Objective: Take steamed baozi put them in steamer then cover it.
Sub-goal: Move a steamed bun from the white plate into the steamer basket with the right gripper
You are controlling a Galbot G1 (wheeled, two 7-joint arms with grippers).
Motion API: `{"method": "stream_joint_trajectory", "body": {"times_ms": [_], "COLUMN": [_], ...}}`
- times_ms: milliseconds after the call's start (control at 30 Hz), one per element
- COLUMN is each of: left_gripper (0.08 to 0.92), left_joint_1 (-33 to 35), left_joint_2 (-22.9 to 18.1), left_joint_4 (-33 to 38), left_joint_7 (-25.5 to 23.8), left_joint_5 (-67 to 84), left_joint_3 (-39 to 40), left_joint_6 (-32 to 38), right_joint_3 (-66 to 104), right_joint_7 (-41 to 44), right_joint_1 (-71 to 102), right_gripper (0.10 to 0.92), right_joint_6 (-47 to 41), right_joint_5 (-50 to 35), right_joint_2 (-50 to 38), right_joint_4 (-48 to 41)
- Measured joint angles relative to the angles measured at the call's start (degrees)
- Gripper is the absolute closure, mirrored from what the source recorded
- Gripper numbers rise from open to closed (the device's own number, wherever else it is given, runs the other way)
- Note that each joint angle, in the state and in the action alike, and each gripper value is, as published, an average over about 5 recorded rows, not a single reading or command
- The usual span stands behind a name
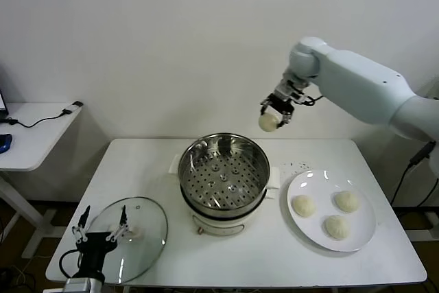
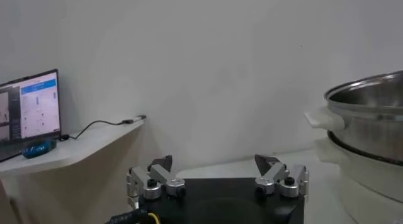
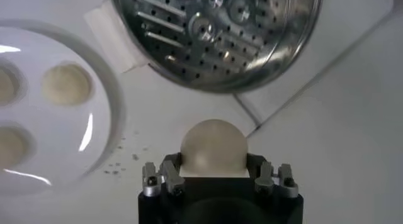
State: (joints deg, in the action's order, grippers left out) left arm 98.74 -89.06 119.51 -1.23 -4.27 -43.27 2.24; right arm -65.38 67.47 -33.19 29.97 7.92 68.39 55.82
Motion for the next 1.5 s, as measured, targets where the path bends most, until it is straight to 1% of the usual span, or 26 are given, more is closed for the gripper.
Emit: {"method": "stream_joint_trajectory", "body": {"times_ms": [333,500,700,933,1033,1133,1200,1500], "left_gripper": [0.177,0.177,0.177,0.177,0.177,0.177,0.177,0.177], "left_joint_1": [0.0,-0.3,-0.1,0.4,0.5,0.6,0.6,0.9], "left_joint_2": [0.2,0.3,0.4,0.3,0.2,0.2,0.1,-0.2], "left_joint_4": [0.3,0.4,0.4,0.3,0.2,0.2,0.2,0.3], "left_joint_7": [0.4,0.8,1.0,1.2,1.3,1.3,1.3,1.6], "left_joint_5": [0.1,0.4,0.6,0.6,0.6,0.6,0.6,0.2], "left_joint_3": [0.0,0.0,-0.1,0.0,0.0,0.1,0.2,1.0], "left_joint_6": [-0.7,-1.0,-1.2,-1.2,-1.1,-1.1,-1.1,-1.1], "right_joint_3": [0.7,0.8,0.5,0.4,0.5,0.9,1.1,1.2], "right_joint_7": [-3.4,-4.2,-4.6,-5.0,-5.1,-5.0,-4.7,-3.8], "right_joint_1": [4.3,6.8,9.1,10.9,11.3,11.4,11.2,8.6], "right_gripper": [0.355,0.355,0.355,0.348,0.299,0.231,0.21,0.203], "right_joint_6": [8.2,10.1,11.0,11.2,11.1,11.1,11.1,10.6], "right_joint_5": [11.0,14.6,17.1,18.7,18.9,18.9,18.7,14.8], "right_joint_2": [6.3,8.1,9.1,10.1,10.5,10.7,10.7,8.2], "right_joint_4": [1.9,2.0,1.6,0.5,0.0,-0.3,-0.2,2.1]}}
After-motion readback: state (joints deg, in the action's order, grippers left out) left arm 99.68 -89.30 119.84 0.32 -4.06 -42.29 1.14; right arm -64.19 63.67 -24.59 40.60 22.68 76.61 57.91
